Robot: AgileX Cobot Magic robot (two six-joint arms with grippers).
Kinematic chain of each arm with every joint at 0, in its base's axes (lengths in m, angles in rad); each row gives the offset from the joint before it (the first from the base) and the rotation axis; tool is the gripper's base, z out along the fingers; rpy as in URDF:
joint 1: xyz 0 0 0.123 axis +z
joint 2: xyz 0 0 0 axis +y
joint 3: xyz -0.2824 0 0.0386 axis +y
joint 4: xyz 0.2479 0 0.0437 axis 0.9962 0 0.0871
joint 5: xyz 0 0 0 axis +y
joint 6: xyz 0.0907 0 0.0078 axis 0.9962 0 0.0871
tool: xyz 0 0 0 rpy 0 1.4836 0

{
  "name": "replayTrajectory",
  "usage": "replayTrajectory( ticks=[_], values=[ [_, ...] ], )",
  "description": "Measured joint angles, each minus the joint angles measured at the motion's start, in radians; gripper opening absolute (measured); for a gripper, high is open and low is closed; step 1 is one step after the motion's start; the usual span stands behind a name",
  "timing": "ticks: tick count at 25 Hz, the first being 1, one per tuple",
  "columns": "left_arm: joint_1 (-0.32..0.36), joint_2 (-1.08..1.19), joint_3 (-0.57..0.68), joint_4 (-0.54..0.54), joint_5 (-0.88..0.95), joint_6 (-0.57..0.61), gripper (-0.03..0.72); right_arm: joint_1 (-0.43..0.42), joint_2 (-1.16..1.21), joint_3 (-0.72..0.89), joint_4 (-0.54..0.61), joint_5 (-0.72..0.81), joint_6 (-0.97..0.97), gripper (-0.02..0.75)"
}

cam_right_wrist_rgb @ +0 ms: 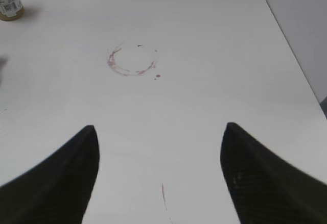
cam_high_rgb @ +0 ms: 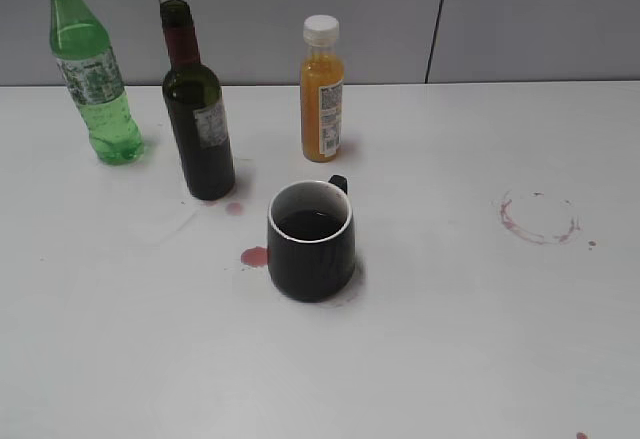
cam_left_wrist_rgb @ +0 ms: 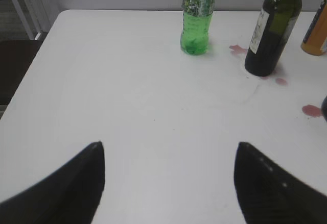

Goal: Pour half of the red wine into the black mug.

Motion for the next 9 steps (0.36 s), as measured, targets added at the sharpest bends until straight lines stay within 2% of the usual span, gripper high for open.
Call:
replayTrajectory(
  ticks=[5, 9],
  values=[
    [0.002, 0.000, 0.000, 0.000, -0.001, 0.001, 0.589, 0.000, 0.000, 0.000, 0.000, 0.000, 0.000, 0.564],
    [0.036, 0.000, 0.000, 0.000, -0.001, 0.002, 0.589, 0.000, 0.000, 0.000, 0.000, 0.000, 0.000, 0.564]
  ],
)
